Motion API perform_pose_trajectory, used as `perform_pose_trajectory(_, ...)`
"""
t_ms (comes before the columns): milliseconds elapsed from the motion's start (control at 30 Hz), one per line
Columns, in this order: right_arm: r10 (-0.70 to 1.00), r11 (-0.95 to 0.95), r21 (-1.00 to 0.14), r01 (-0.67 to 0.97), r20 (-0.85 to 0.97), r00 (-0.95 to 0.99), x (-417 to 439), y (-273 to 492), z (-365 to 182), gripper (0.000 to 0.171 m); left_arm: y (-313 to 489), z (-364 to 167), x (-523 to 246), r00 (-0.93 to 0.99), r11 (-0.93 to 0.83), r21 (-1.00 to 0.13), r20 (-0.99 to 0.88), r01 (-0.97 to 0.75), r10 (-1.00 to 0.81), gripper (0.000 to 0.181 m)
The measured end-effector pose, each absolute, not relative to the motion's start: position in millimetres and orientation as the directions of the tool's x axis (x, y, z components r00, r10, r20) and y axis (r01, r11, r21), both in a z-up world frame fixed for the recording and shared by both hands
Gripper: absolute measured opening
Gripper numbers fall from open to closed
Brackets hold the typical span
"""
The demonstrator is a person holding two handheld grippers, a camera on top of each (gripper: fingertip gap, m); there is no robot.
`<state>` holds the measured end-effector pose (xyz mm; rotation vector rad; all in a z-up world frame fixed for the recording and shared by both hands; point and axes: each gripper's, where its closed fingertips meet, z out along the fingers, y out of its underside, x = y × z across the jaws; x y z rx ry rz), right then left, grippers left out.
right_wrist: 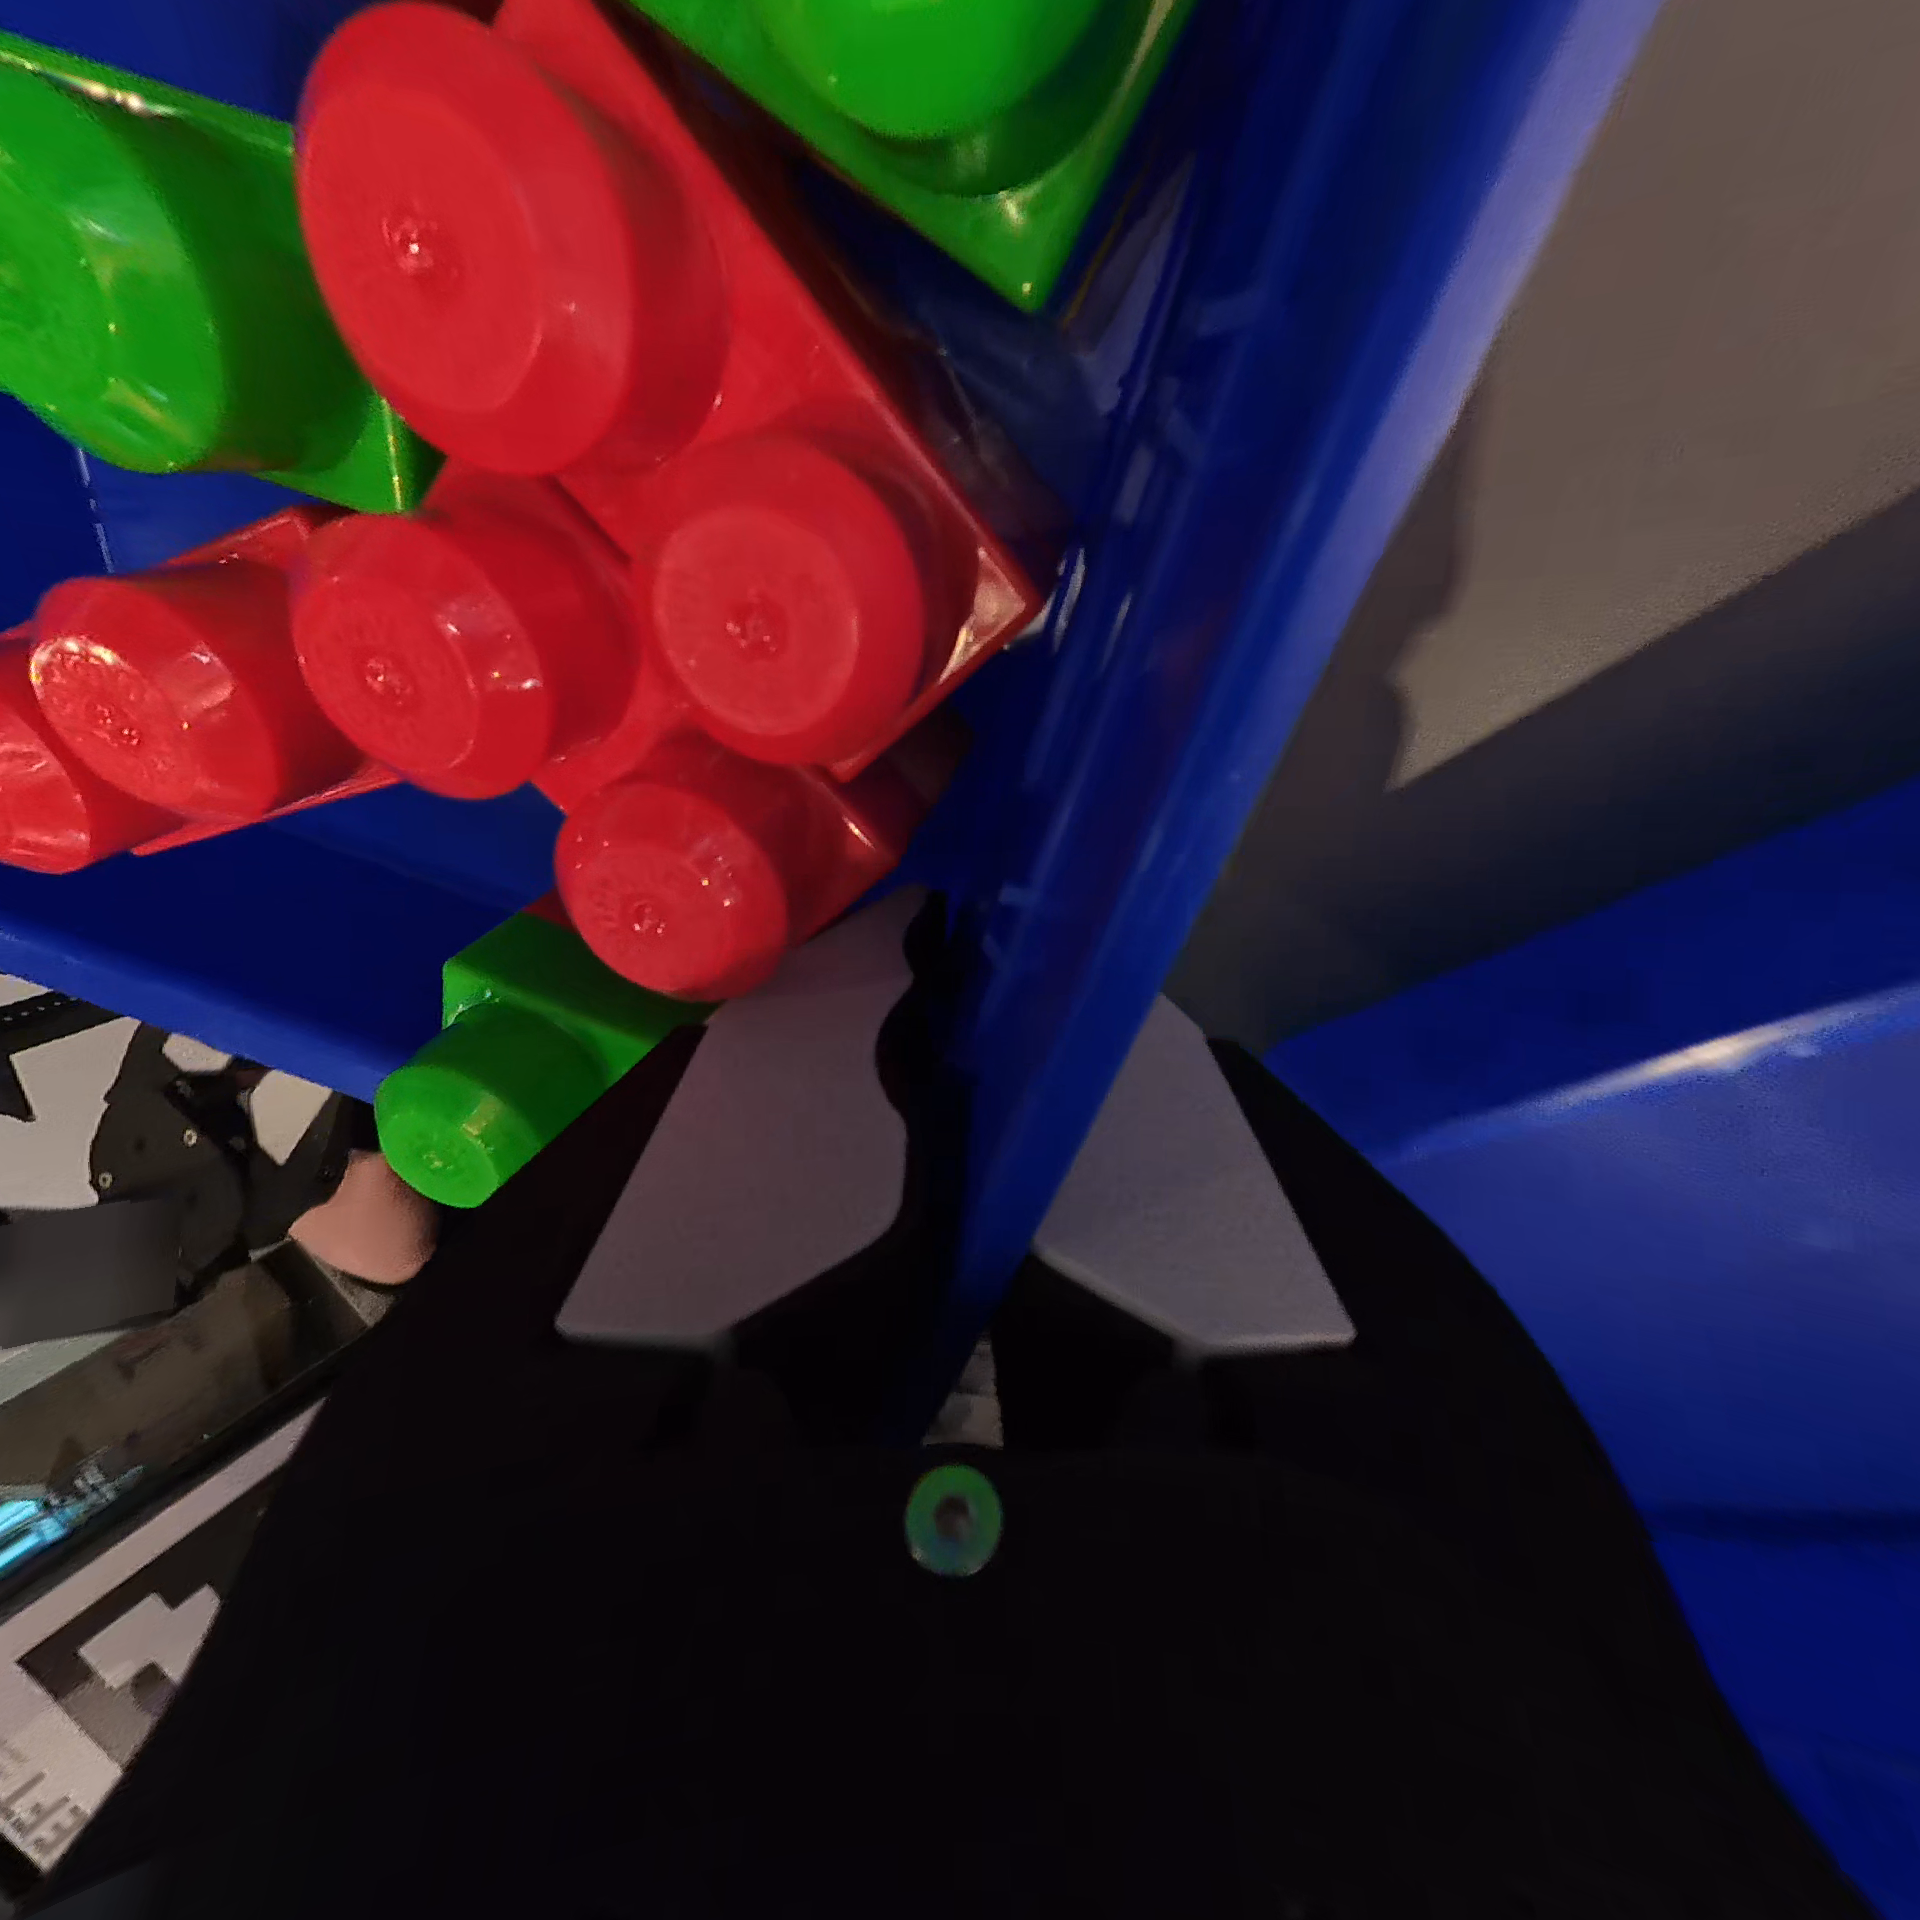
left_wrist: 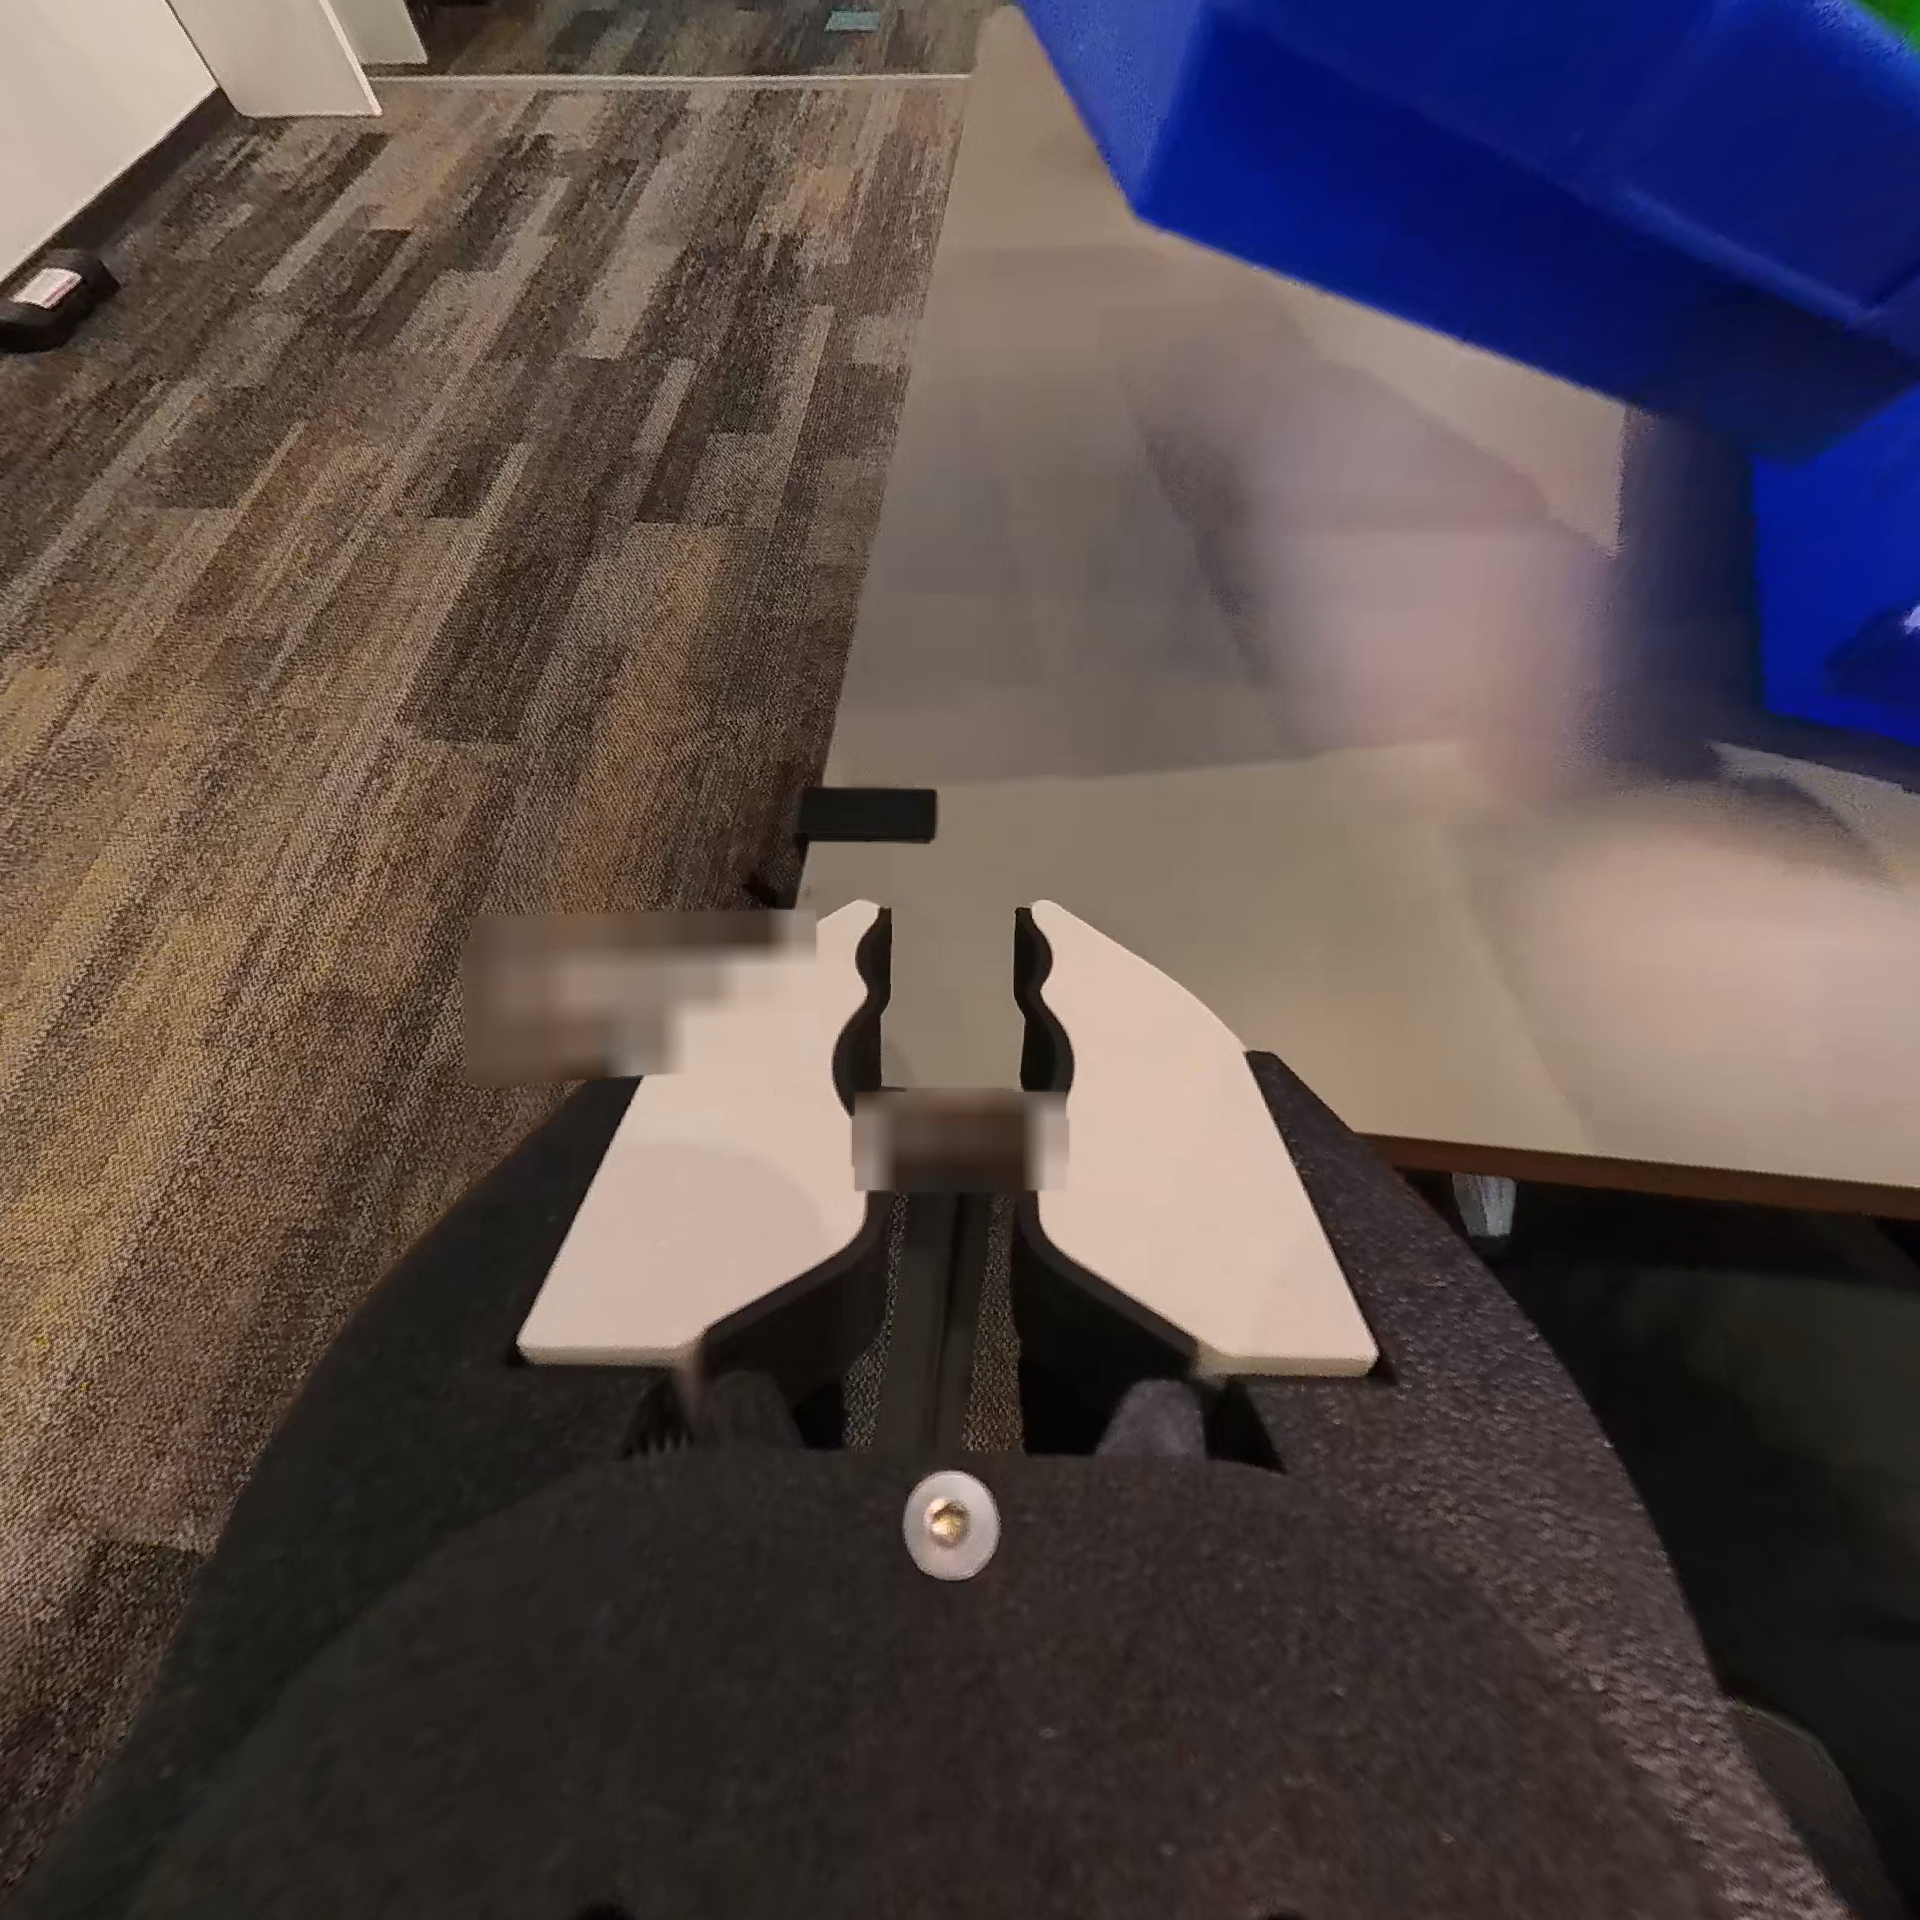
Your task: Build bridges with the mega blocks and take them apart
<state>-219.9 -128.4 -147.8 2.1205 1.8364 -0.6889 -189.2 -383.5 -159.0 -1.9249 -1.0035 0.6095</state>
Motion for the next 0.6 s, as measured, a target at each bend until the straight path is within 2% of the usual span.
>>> perform_pose_trajectory(367, 0.866, -0.302, -0.006, 0.953, -0.42, 0.271, -213, -140, -216, 0.005, -404, -165, -185, 0.548, -0.281, -0.871, -0.017, 0.402, 0.836, 0.022)
perform_pose_trajectory(600, 0.935, -0.311, -0.007, 0.95, -0.184, 0.304, -200, -110, -232, 0.005, -402, -167, -186, 0.555, -0.275, -0.871, -0.004, 0.407, 0.832, 0.022)
